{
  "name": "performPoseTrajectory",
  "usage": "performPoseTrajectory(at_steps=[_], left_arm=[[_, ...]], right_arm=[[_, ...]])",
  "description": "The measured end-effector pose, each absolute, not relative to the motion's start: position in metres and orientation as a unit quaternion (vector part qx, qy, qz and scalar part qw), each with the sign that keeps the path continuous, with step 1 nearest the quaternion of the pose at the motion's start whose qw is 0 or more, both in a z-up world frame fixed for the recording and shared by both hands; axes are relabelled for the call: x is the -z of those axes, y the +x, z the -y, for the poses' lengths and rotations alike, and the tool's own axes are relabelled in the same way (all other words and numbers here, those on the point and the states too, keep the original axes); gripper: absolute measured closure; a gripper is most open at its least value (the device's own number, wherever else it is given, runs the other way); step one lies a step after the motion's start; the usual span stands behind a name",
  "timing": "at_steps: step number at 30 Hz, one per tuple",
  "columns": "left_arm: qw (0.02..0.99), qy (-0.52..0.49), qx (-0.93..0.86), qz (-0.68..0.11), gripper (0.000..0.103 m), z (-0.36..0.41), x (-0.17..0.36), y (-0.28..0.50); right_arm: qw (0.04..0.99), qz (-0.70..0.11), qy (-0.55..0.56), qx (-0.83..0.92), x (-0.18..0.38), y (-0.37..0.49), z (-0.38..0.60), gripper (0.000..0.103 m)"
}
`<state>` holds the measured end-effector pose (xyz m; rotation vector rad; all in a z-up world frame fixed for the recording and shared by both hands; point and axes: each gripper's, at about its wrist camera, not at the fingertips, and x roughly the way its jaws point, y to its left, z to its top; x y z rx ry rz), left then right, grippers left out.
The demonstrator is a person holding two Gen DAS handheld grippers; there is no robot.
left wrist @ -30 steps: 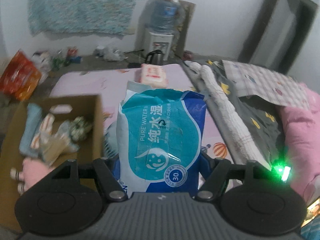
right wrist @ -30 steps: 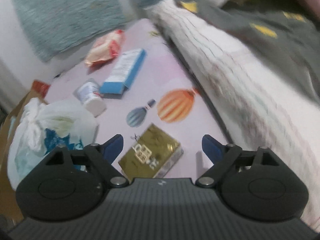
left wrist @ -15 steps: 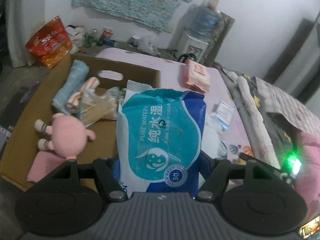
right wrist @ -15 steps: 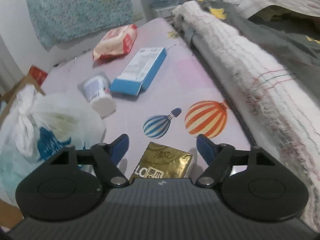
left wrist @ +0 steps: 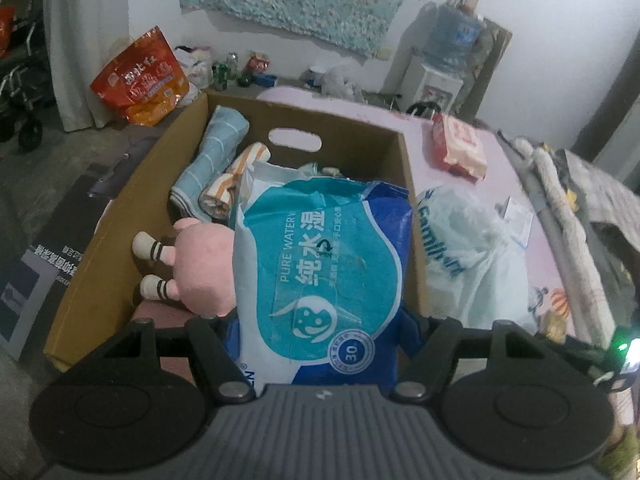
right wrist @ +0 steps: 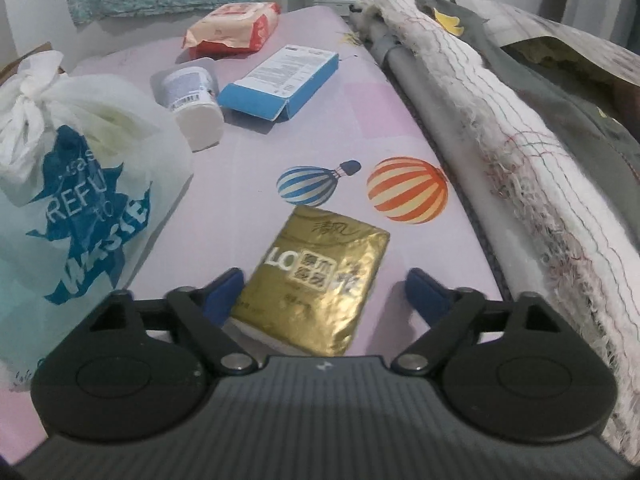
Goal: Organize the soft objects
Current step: 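Carry the wet-wipes pack toward the box with the left gripper while the right approaches the gold tissue pack, then lower the wipes pack into the box and open the left gripper while the right grasps the gold pack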
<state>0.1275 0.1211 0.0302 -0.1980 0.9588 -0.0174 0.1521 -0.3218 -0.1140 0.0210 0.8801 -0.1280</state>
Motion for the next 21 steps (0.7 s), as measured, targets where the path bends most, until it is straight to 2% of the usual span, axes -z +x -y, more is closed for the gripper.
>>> performPoseTrajectory(at_steps=[1,15,19,21], left_arm=[[0.879,-0.092,0.012,-0.469,0.031,-0.121,-0.025,0.133],[0.847,0.007,0.033,-0.531,0.031,-0.098,0.031,0.228],[0.839,-0.013,0.056,-0.541,0.030,-0.094,0.046,0.259],[0.835,-0.036,0.063,-0.546,0.026,-0.096,0.055,0.269]], right_arm=[[0.903,-0.425,0.011,0.061,0.112,0.151,0.323,0.039],[0.906,-0.414,0.076,0.027,0.105,0.146,0.348,0.042],[0.906,-0.415,0.080,0.026,0.105,0.147,0.348,0.042],[0.905,-0.416,0.085,0.023,0.104,0.148,0.348,0.042]])
